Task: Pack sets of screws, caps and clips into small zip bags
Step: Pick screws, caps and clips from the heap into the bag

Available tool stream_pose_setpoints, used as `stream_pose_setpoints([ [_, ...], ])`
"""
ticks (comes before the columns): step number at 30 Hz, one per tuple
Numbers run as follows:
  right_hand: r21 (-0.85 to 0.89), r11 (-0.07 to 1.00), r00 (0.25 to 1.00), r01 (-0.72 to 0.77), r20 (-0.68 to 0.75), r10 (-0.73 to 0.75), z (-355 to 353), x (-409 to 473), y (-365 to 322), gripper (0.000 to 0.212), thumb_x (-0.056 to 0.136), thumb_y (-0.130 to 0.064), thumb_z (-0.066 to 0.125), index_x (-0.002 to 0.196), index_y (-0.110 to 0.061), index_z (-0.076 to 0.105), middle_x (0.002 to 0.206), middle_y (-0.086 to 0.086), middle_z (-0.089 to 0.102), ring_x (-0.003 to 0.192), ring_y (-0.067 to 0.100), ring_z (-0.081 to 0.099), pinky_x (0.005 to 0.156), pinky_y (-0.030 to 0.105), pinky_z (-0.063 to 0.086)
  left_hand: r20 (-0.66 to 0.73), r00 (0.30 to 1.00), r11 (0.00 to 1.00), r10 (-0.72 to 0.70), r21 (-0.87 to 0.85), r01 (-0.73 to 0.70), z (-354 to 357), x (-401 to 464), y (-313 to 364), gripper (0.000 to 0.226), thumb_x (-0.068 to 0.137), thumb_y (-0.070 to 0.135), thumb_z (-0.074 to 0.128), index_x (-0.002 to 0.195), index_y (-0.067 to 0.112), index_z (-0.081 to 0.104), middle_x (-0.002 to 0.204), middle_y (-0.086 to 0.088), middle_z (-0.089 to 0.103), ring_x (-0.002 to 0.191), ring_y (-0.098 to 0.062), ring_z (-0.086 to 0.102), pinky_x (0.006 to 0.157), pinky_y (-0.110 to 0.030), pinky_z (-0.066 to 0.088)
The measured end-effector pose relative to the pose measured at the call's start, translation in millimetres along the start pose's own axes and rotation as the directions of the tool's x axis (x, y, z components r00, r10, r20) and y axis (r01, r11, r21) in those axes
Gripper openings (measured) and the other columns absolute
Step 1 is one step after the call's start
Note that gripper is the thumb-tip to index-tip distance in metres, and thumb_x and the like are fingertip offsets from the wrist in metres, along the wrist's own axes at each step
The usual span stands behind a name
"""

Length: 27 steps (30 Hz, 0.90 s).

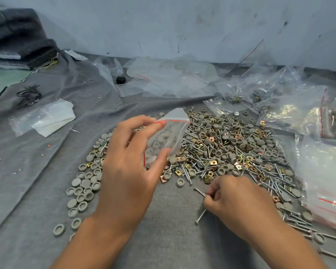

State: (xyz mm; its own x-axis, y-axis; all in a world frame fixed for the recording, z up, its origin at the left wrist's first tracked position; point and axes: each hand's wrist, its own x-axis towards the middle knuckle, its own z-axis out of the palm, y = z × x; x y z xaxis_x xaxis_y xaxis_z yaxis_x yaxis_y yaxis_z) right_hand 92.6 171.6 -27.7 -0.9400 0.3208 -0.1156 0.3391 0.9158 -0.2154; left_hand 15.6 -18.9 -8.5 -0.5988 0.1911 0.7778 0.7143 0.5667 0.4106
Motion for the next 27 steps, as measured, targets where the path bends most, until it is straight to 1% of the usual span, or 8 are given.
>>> stream_pose_setpoints([
  [4, -0.013, 0.999, 0.997, 0.046, 0.056, -0.045, 0.5, -1.5, -2.1, 0.016, 0.083, -0.047, 0.055, 0.085, -0.033, 0.062, 0.076, -0.015, 0.065, 0.080, 0.009, 0.062, 0.055, 0.025, 0.041, 0.171, 0.985, 0.998, -0.035, 0.056, 0.025, 1.6, -1.1, -0.4, 0.050, 0.081, 0.013, 0.082, 0.127, 0.007, 0.066, 0.127, -0.004, 0.058, 0.103, -0.013, 0.055, 0.097, -0.031, 0.051],
  [9, -0.108, 0.983, 0.988, 0.147, -0.025, -0.151, 1.4, -4.0, -2.5, 0.019, 0.086, -0.045, 0.050, 0.087, -0.030, 0.062, 0.079, -0.013, 0.062, 0.079, 0.010, 0.060, 0.056, 0.029, 0.042, 0.441, 0.890, 0.985, -0.117, 0.165, 0.047, 3.4, -3.2, 2.2, 0.063, 0.072, 0.019, 0.087, 0.129, 0.016, 0.064, 0.124, 0.003, 0.059, 0.102, -0.007, 0.053, 0.098, -0.022, 0.043],
  [12, -0.059, 0.981, 0.982, 0.184, -0.042, -0.186, 0.7, -5.5, -3.1, 0.018, 0.090, -0.046, 0.046, 0.087, -0.032, 0.057, 0.079, -0.014, 0.058, 0.076, 0.007, 0.055, 0.053, 0.027, 0.034, 0.460, 0.879, 0.986, -0.125, 0.153, 0.060, 3.7, -4.1, 3.2, 0.061, 0.072, 0.022, 0.086, 0.129, 0.019, 0.064, 0.122, 0.007, 0.058, 0.089, 0.000, 0.042, 0.092, -0.016, 0.040],
  [15, 0.191, 0.964, 0.983, 0.184, -0.016, -0.184, -7.9, -3.2, 0.4, 0.015, 0.089, -0.047, 0.044, 0.084, -0.036, 0.053, 0.072, -0.015, 0.056, 0.069, 0.002, 0.047, 0.056, 0.024, 0.034, 0.453, 0.880, 0.987, -0.143, 0.128, 0.095, 4.3, -4.5, 1.1, 0.061, 0.073, 0.021, 0.087, 0.129, 0.021, 0.065, 0.122, 0.010, 0.055, 0.084, 0.000, 0.038, 0.089, -0.016, 0.039],
  [19, 0.450, 0.832, 0.945, 0.325, -0.196, -0.262, -23.4, -2.4, 2.3, 0.015, 0.089, -0.051, 0.041, 0.084, -0.039, 0.049, 0.093, -0.025, 0.054, 0.087, 0.003, 0.049, 0.066, 0.022, 0.034, 0.472, 0.874, 0.993, -0.117, 0.083, 0.088, 6.8, -4.5, 2.6, 0.061, 0.072, 0.020, 0.090, 0.128, 0.020, 0.065, 0.123, 0.009, 0.055, 0.088, -0.001, 0.044, 0.090, -0.019, 0.045],
  [22, 0.477, 0.787, 0.919, 0.391, -0.243, -0.310, -24.0, -5.2, -4.6, 0.018, 0.086, -0.058, 0.034, 0.088, -0.045, 0.046, 0.092, -0.021, 0.061, 0.080, 0.005, 0.057, 0.064, 0.018, 0.042, 0.477, 0.873, 0.994, -0.102, 0.081, 0.073, 8.6, -7.7, 6.1, 0.063, 0.071, 0.025, 0.089, 0.129, 0.023, 0.063, 0.123, 0.011, 0.054, 0.094, 0.001, 0.048, 0.089, -0.015, 0.042],
  [25, 0.315, 0.809, 0.847, 0.496, -0.380, -0.371, -16.8, -5.8, -12.5, 0.006, 0.093, -0.037, 0.053, 0.089, -0.041, 0.049, 0.071, -0.018, 0.056, 0.073, -0.002, 0.056, 0.064, 0.007, 0.039, 0.479, 0.874, 0.997, -0.079, 0.043, 0.066, 10.2, -10.1, 8.5, 0.063, 0.071, 0.027, 0.087, 0.129, 0.024, 0.062, 0.123, 0.013, 0.052, 0.101, -0.001, 0.053, 0.092, -0.019, 0.046],
  [27, 0.219, 0.820, 0.802, 0.528, -0.447, -0.397, -11.6, -5.2, -16.7, 0.006, 0.091, -0.027, 0.062, 0.093, -0.032, 0.060, 0.079, -0.021, 0.057, 0.076, -0.001, 0.057, 0.068, 0.011, 0.045, 0.468, 0.881, 0.998, -0.064, 0.015, 0.065, 11.8, -10.8, 10.4, 0.061, 0.072, 0.026, 0.087, 0.128, 0.024, 0.063, 0.122, 0.014, 0.052, 0.105, -0.002, 0.056, 0.092, -0.020, 0.047],
])
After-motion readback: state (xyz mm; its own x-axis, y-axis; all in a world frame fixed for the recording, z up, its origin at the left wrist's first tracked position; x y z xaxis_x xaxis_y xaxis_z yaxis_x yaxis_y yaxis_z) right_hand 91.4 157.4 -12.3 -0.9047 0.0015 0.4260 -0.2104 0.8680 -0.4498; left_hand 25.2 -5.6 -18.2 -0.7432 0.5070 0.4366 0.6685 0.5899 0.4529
